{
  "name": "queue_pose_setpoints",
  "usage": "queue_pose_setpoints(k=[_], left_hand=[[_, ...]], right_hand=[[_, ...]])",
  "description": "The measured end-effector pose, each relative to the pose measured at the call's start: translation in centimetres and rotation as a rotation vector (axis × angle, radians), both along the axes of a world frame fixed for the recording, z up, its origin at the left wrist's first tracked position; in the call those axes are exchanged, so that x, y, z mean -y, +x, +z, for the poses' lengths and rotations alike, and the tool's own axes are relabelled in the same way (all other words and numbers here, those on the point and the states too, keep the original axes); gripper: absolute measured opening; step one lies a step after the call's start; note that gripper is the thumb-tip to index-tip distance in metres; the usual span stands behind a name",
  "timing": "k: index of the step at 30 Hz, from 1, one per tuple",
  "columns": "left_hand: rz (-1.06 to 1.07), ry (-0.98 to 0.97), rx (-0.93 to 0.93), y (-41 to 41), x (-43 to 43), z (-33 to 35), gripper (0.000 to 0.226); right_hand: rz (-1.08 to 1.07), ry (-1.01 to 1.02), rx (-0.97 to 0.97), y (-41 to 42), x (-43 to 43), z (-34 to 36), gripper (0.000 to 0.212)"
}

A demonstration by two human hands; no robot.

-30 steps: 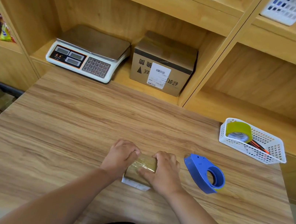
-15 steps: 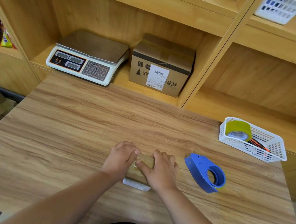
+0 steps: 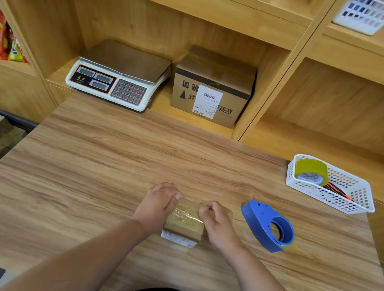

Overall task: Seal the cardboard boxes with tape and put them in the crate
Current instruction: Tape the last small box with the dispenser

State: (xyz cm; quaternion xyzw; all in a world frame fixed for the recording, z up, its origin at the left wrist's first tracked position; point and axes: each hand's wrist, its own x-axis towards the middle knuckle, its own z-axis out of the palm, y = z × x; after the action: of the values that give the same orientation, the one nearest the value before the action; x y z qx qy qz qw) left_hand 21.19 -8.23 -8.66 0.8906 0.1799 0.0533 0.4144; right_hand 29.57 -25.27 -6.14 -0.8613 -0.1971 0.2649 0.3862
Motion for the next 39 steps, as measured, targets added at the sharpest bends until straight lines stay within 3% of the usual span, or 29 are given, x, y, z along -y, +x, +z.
queue_pose_setpoints(k=[2, 4, 6, 8, 14, 19, 22, 24, 28, 35, 39], left_hand=[[0.032, -0.065, 0.019, -0.4, -0.5, 0.0, 0.03], [0.067, -0.112, 0.034, -1.0, -1.3, 0.0, 0.032], [0.072, -0.109, 0.03, -1.6, -2.2, -0.2, 0.031], [0.078, -0.096, 0.031, -2.3, -2.9, -0.3, 0.029], [0.157, 0.039, 0.016, -3.8, -4.0, 0.1, 0.028], [0.094, -0.208, -0.066, -3.8, -2.2, 0.2, 0.038], [0.059, -0.165, -0.162, -3.4, -1.2, -0.4, 0.056], [0.092, -0.146, -0.168, -3.2, -1.0, -0.8, 0.058], [0.129, -0.13, -0.134, -3.1, -0.8, -1.5, 0.048], [0.124, 0.023, -0.043, -3.0, -0.1, -2.3, 0.034], [0.128, 0.038, -0.019, -2.7, -0.2, -2.0, 0.014]], right_hand=[[0.032, 0.0, -0.085, 0.1, 1.3, 0.5, 0.04], [0.147, -0.044, -0.147, -0.2, 2.0, 0.6, 0.094], [0.25, -0.107, -0.125, -0.7, 1.5, 0.5, 0.12], [0.315, -0.138, -0.007, -1.1, 0.5, -0.1, 0.121], [0.42, -0.201, 0.321, -0.6, -2.5, -0.2, 0.095], [0.615, -0.348, 0.481, 0.6, -3.6, 0.3, 0.091], [0.644, -0.38, 0.48, 0.7, -3.9, 0.0, 0.09], [0.576, -0.386, 0.412, 0.4, -3.7, -0.6, 0.102], [0.243, -0.375, 0.211, -1.2, -3.0, -1.2, 0.129], [0.071, -0.286, 0.087, -2.2, -2.8, -1.7, 0.125], [-0.052, -0.359, 0.188, -2.8, -4.2, -1.9, 0.124]])
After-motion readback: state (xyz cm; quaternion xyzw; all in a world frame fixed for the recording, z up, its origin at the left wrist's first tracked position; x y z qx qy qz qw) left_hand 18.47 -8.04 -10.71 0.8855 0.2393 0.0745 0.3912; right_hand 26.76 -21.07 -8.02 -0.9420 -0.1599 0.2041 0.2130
